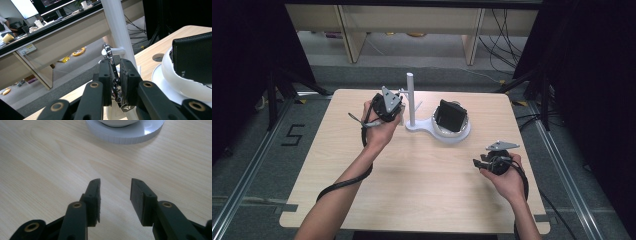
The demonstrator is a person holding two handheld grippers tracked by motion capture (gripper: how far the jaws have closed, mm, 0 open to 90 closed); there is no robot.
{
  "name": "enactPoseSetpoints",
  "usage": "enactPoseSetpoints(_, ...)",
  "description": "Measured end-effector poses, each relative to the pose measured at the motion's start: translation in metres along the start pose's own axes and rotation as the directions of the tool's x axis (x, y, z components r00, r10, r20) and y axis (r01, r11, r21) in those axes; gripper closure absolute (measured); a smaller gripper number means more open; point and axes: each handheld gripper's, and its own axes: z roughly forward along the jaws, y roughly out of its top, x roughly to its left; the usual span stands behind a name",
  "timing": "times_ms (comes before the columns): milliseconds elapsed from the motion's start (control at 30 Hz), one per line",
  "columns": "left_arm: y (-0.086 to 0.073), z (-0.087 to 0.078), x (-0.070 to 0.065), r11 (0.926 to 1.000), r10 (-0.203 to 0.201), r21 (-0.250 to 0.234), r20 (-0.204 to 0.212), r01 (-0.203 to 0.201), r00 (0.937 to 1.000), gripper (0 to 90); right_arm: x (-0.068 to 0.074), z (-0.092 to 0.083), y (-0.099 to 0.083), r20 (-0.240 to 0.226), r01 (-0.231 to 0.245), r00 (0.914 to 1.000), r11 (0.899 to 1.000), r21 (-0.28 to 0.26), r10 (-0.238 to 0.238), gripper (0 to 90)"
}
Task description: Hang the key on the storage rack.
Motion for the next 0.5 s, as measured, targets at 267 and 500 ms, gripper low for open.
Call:
enactPoseSetpoints(267,0.0000,0.0005,-0.0021,1.0000,-0.005,-0.005,0.014,0.005,0.9999,74.2,0.0000,0.0000,-0.0002,0.000,-0.001,1.0000,1.000,0.007,0.001,60.9)
enactPoseSetpoints(500,-0.0028,-0.0033,0.0007,0.9992,-0.040,0.011,0.037,0.039,0.9985,68.5,-0.0005,-0.0008,-0.0003,-0.004,-0.008,1.0000,1.000,0.006,0.008,60.7)
